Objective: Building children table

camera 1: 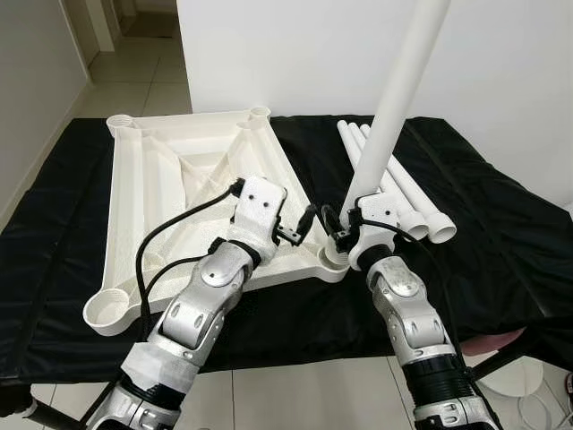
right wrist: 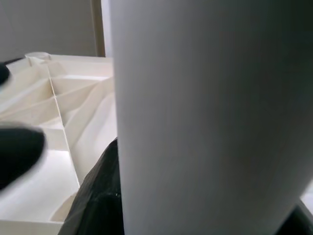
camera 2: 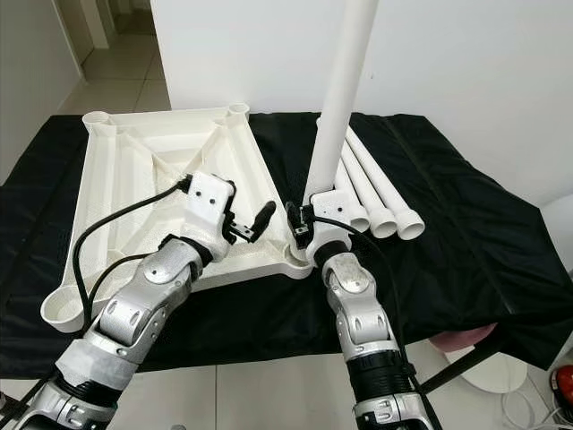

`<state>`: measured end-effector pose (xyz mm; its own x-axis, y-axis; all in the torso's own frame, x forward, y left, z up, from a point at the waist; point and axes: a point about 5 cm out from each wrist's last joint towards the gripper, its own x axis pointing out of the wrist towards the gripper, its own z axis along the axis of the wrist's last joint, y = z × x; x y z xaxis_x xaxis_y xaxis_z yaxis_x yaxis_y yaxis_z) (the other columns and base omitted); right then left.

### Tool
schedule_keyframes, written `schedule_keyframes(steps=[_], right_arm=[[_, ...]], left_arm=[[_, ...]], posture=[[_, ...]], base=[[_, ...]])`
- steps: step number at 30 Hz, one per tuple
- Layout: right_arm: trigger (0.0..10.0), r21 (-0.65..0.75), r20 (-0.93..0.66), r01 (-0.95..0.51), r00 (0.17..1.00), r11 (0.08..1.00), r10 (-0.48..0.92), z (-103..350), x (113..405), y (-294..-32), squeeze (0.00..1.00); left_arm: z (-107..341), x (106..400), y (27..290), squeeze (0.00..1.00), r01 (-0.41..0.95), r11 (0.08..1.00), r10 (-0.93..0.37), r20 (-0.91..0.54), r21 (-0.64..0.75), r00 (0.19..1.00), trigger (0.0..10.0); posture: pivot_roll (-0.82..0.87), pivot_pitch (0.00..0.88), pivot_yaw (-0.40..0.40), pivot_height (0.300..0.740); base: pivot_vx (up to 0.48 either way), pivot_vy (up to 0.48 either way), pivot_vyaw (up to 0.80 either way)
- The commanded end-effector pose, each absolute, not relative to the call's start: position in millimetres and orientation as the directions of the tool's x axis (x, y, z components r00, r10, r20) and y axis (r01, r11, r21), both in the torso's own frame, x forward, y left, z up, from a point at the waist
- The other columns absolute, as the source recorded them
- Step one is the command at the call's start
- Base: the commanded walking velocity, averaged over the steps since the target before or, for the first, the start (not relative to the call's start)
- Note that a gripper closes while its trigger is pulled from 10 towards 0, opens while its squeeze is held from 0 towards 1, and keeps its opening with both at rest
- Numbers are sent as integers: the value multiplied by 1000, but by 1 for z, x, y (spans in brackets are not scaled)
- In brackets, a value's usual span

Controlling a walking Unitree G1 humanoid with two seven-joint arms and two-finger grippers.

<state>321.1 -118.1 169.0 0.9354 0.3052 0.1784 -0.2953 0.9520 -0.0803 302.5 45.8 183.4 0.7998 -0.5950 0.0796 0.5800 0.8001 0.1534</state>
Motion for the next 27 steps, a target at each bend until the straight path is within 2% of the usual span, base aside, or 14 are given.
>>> schedule_keyframes(steps=[1, 14, 21, 27], right_arm=[[10000, -90, 197, -317, 924, 944, 329, 170, 319, -116, 0], [10000, -97, 185, -304, 930, 948, 318, 164, 320, -117, 0], [10000, -87, 158, -318, 931, 944, 328, 155, 318, -114, 0], [10000, -91, 134, -329, 931, 940, 339, 148, 317, -114, 0]], left_arm=[[174, 295, 35, 0, 747, 643, -759, 14, 172, 650, 10000], [164, 289, 37, 0, 747, 650, -753, -12, 138, 658, 10000], [147, 277, 39, 0, 795, 561, -799, -99, 232, 593, 10000], [142, 274, 42, 0, 814, 531, -811, -136, 237, 569, 10000]], posture=[[-69, 0, 25, 740], [-63, 0, 10, 740], [-48, 0, -8, 740], [-36, 0, -22, 740]], base=[[0, 0, 0], [0, 0, 0], [0, 0, 0], [0, 0, 0]])
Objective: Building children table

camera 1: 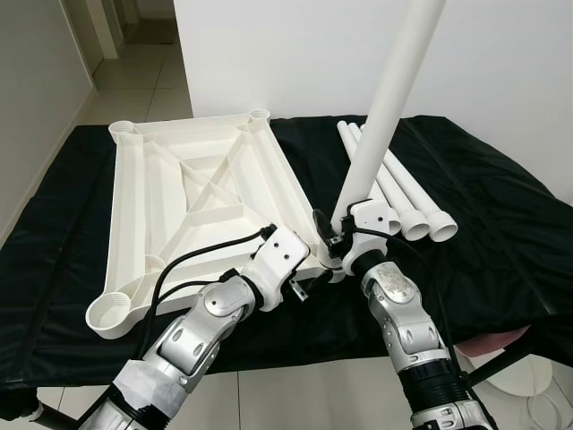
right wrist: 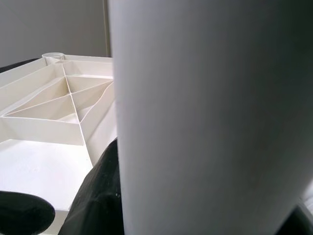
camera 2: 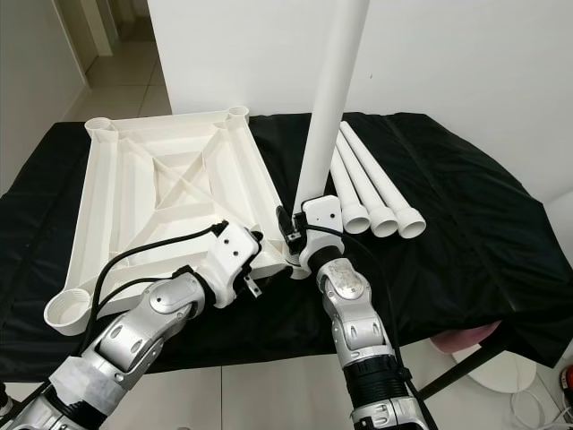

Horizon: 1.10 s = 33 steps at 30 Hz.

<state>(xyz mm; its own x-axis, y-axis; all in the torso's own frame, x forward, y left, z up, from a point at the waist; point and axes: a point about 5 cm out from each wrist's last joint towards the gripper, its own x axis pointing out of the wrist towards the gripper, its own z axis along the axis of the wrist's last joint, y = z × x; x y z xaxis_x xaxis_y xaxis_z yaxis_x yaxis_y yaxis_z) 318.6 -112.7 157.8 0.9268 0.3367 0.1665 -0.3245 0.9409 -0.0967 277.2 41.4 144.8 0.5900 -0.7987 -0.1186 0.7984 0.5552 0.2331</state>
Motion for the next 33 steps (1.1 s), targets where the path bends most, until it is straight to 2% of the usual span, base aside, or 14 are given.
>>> schedule_keyframes(steps=[1, 6, 11, 16, 20, 26, 33], right_arm=[[10000, -91, 134, -329, 931, 940, 339, 148, 317, -114, 0], [10000, -143, 59, -370, 923, 918, 381, 131, 320, -116, 0], [10000, -183, 16, -403, 911, 897, 413, 122, 321, -117, 0], [10000, -202, -61, -508, 860, 838, 507, 108, 315, -116, 0], [10000, -193, -70, -530, 847, 825, 528, 107, 313, -115, 0], [10000, -114, -79, -543, 839, 832, 538, 102, 313, -114, 0], [10000, 28, -102, -468, 878, 883, 468, 93, 319, -124, 0]], left_arm=[[142, 274, 42, 0, 814, 531, -811, -136, 237, 569, 10000], [151, 271, 47, 0, 831, 516, -829, -123, 207, 545, 10000], [158, 272, 50, 0, 822, 538, -822, -97, 185, 560, 10000], [173, 281, 60, 0, 778, 602, -786, -43, 179, 617, 10000], [175, 282, 62, 0, 770, 613, -778, -35, 180, 627, 10000], [181, 284, 63, 0, 761, 621, -772, -19, 186, 635, 10000], [185, 284, 64, 0, 758, 625, -770, -14, 185, 638, 10000]], posture=[[-36, 0, -22, 740], [-22, 0, -32, 740], [-16, 0, -39, 740], [-11, 0, -48, 740], [-11, 0, -53, 740], [-8, 0, -54, 740], [-8, 0, -55, 740]], base=[[0, 0, 0], [0, 0, 0], [0, 0, 0], [0, 0, 0], [0, 0, 0], [0, 0, 0], [0, 0, 0]])
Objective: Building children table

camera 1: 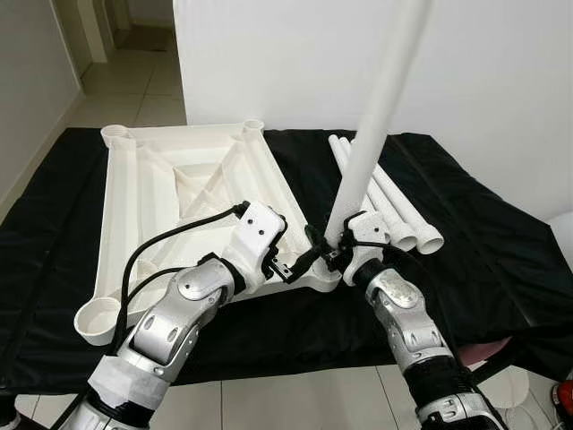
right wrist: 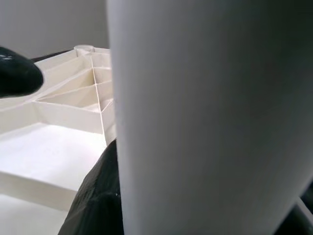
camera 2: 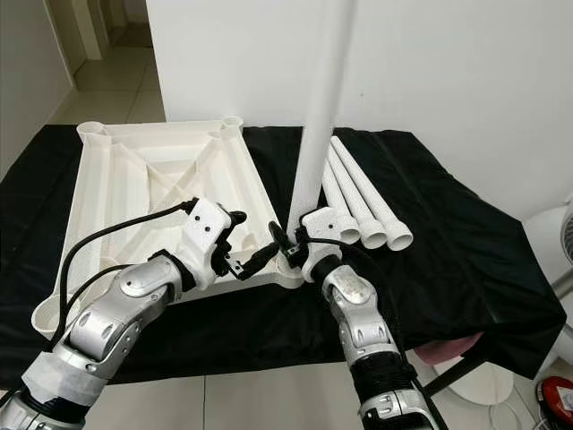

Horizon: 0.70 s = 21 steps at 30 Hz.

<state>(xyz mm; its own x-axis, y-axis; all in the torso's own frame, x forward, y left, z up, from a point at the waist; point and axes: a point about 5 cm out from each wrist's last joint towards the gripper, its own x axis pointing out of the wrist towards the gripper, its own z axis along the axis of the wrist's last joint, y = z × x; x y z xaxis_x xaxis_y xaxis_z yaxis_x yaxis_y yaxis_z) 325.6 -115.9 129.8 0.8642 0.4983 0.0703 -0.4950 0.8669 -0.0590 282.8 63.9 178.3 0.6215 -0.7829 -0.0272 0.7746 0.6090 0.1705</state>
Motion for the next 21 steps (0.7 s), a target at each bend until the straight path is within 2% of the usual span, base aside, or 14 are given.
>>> schedule_keyframes(steps=[1, 21], right_arm=[[10000, 28, -102, -468, 878, 883, 468, 93, 319, -124, 0], [10000, 154, -174, -349, 911, 924, 373, 75, 322, -129, 0]], left_arm=[[185, 284, 64, 0, 758, 625, -770, -14, 185, 638, 10000], [188, 282, 64, 0, 756, 628, -768, -8, 187, 640, 10000]], posture=[[-8, 0, -55, 740], [-2, 0, -61, 740]], base=[[0, 0, 0], [0, 0, 0]])
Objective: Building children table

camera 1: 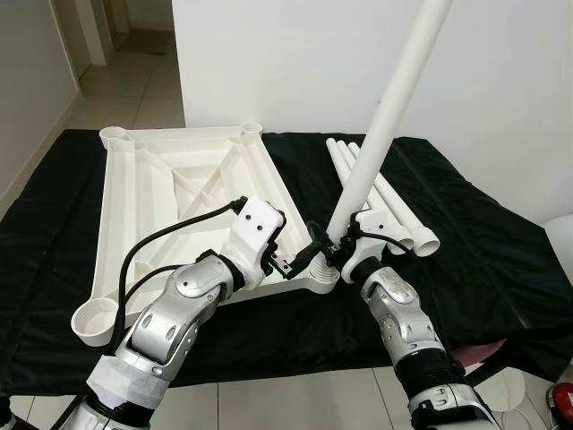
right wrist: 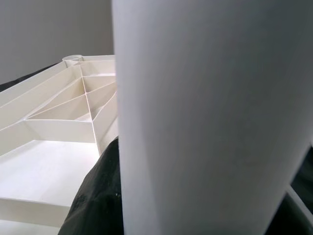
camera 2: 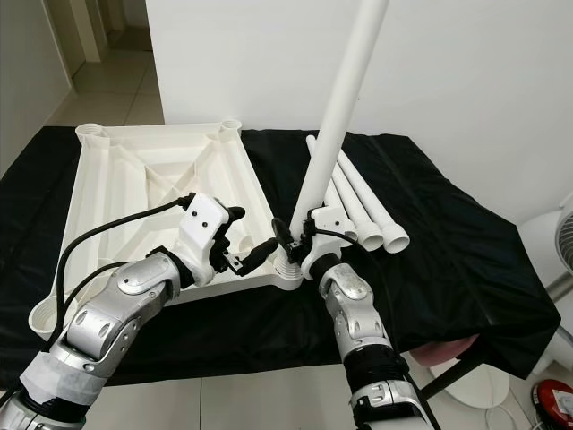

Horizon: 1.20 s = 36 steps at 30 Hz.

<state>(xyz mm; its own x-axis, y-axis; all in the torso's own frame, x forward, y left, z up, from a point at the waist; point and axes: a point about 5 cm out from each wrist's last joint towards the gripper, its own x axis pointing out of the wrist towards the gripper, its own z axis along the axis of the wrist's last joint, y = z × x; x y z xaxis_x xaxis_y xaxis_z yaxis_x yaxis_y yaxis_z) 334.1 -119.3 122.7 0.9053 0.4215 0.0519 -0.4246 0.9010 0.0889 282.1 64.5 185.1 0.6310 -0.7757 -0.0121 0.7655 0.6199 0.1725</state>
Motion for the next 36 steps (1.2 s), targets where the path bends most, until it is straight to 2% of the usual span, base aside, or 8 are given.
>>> schedule_keyframes(steps=[1, 9, 13, 20, 27, 36], right_arm=[[10000, 139, -174, -358, 909, 923, 379, 75, 320, -128, 0], [10000, -39, -119, -454, 887, 890, 446, 74, 309, -123, 0], [10000, -65, -105, -483, 874, 873, 475, 69, 299, -125, 0], [10000, -57, -91, -494, 868, 867, 489, 61, 285, -130, 0], [10000, 45, -27, -447, 893, 893, 449, 59, 280, -137, 0], [10000, 9, -143, -422, 897, 907, 419, 56, 298, -135, 0]], left_arm=[[189, 282, 64, 0, 755, 629, -767, -7, 186, 641, 10000], [188, 280, 63, 0, 758, 626, -770, -8, 182, 638, 10000], [188, 280, 62, 0, 759, 626, -770, -6, 178, 637, 10000], [188, 279, 62, 0, 757, 629, -769, -3, 177, 639, 10000], [190, 280, 62, 0, 758, 628, -770, -1, 179, 638, 10000], [191, 280, 61, 0, 759, 625, -772, 0, 184, 636, 10000]], posture=[[-3, 0, -61, 740], [-10, 0, -62, 740], [-13, 0, -65, 740], [-18, 0, -63, 740], [-20, 0, -60, 740], [-21, 0, -56, 740]], base=[[0, 0, 0], [0, 0, 0], [0, 0, 0], [0, 0, 0], [0, 0, 0], [0, 0, 0]])
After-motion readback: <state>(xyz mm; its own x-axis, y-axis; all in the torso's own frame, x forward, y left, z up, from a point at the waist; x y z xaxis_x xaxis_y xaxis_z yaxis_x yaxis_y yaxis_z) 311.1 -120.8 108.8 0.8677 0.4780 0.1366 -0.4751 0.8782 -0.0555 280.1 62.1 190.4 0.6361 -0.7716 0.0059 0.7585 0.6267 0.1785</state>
